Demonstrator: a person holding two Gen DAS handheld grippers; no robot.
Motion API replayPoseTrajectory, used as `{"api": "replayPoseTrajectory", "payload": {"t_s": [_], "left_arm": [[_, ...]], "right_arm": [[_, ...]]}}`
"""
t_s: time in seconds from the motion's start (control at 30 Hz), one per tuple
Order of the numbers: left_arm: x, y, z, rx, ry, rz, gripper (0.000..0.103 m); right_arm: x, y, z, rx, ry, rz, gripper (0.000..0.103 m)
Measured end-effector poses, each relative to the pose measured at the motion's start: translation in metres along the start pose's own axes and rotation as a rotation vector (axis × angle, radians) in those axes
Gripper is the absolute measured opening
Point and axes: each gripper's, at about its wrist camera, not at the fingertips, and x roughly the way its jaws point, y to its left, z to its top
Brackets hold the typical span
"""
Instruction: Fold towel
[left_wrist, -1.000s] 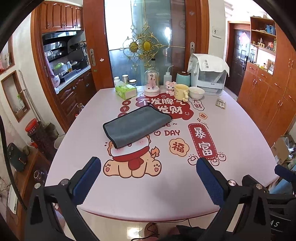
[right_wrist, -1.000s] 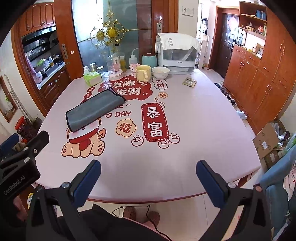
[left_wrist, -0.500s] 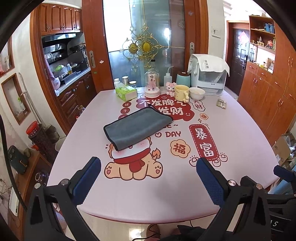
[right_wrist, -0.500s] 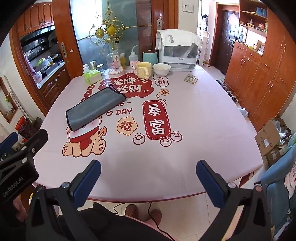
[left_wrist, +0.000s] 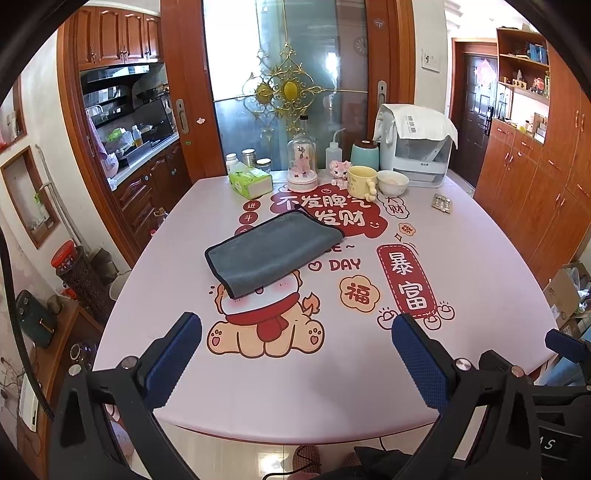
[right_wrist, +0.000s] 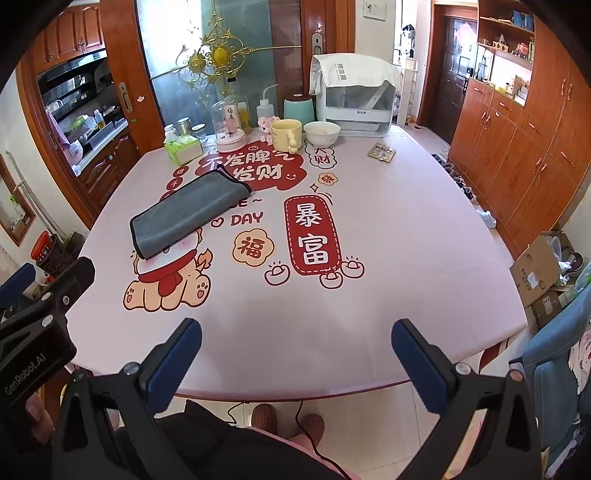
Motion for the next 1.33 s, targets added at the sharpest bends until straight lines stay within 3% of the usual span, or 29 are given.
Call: {"api": "replayPoseTrajectory", "payload": {"t_s": [1.33], "left_arm": [[-0.0001, -0.0015, 0.0008, -0.001, 0.004, 0.001, 0.102]], "right_arm": [[0.0039, -0.002, -0.0069, 0.006, 0.019, -0.003, 0.103]]}}
